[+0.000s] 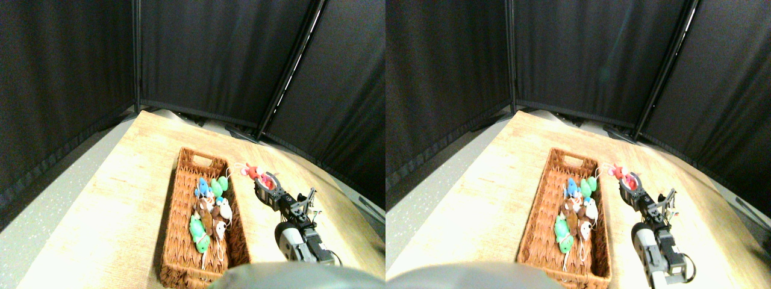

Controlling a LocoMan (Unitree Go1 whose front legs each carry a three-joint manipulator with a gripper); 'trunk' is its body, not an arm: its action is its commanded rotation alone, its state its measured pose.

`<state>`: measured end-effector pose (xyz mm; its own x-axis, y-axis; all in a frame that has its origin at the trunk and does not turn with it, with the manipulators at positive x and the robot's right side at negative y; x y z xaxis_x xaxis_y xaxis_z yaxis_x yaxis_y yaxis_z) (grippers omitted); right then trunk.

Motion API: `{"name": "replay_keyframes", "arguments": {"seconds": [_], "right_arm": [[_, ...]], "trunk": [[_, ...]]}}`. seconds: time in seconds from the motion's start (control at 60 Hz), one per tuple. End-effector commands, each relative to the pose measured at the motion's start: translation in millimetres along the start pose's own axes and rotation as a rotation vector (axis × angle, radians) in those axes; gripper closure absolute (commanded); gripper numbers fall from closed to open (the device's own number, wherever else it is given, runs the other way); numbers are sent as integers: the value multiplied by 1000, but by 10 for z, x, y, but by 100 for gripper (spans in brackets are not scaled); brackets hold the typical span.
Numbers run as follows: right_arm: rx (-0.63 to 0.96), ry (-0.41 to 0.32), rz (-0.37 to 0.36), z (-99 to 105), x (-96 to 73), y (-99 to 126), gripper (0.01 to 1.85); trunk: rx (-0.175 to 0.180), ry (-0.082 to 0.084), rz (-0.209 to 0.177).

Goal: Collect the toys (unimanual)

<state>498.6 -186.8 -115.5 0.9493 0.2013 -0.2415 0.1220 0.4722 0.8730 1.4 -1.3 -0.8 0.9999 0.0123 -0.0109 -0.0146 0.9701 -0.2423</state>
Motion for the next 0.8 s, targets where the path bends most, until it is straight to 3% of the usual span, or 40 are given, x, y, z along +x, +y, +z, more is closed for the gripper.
{"name": "replay_keyframes", "arguments": {"seconds": [0.017,0.067,0.317,0.617,0.8], "right_arm": [[-7,4,21,-65,9,98,180],[-25,49,42,-105,36,119,180],[24,125,41,-373,122,284,179],[4,141,21,-705,182,389,176],[-24,173,16,-850,246,361,175]], "trunk": [[-44,-25,39],[-52,-30,46],[-100,-52,91],[-153,-64,139],[-158,-70,152]]}}
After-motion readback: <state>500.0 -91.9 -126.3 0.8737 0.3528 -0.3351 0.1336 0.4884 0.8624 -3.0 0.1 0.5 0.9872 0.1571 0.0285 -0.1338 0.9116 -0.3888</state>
